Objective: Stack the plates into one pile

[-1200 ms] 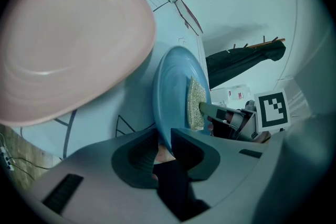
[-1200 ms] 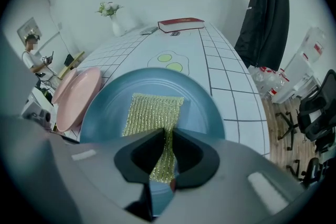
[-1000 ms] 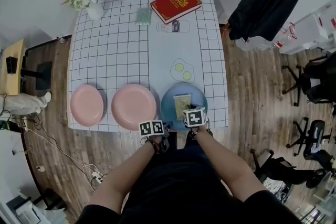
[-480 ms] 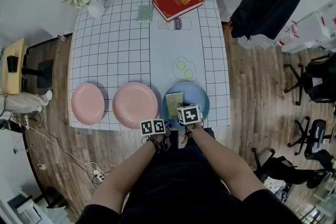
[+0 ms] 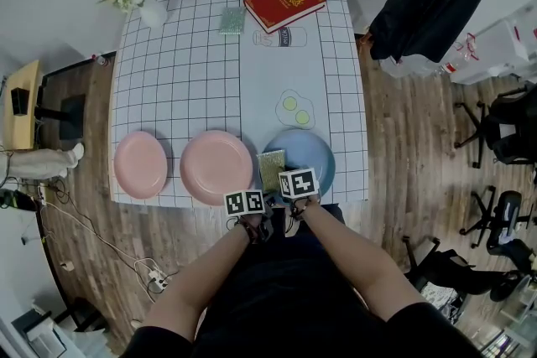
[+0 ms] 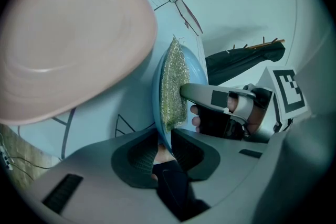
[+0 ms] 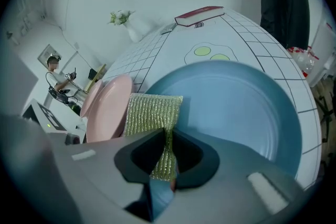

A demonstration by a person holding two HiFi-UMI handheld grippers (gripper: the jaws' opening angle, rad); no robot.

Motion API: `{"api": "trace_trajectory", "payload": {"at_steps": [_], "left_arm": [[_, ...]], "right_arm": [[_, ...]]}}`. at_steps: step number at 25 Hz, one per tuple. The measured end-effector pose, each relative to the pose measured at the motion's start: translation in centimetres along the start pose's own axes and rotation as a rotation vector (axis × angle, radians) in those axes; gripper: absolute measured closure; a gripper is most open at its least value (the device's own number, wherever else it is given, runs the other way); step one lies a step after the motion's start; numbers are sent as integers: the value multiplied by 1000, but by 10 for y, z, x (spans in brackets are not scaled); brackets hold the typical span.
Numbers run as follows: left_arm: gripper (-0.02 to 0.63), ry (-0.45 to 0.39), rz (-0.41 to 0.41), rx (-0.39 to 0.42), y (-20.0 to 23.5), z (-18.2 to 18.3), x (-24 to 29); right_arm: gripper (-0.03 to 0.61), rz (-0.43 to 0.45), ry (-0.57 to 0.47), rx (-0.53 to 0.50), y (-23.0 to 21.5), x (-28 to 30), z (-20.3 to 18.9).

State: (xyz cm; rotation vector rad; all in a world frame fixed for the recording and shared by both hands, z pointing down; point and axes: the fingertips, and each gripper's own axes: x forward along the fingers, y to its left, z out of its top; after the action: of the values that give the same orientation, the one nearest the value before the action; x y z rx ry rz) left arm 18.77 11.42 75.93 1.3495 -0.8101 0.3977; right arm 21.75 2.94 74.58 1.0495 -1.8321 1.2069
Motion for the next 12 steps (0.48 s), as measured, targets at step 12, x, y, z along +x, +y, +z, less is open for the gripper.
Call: {"api": "trace_trajectory", "payload": {"at_steps": [12], "left_arm": [[551, 3, 3, 4, 0, -1, 1]], "right_arm": [[520, 59, 7, 82, 13, 6, 1]]}}
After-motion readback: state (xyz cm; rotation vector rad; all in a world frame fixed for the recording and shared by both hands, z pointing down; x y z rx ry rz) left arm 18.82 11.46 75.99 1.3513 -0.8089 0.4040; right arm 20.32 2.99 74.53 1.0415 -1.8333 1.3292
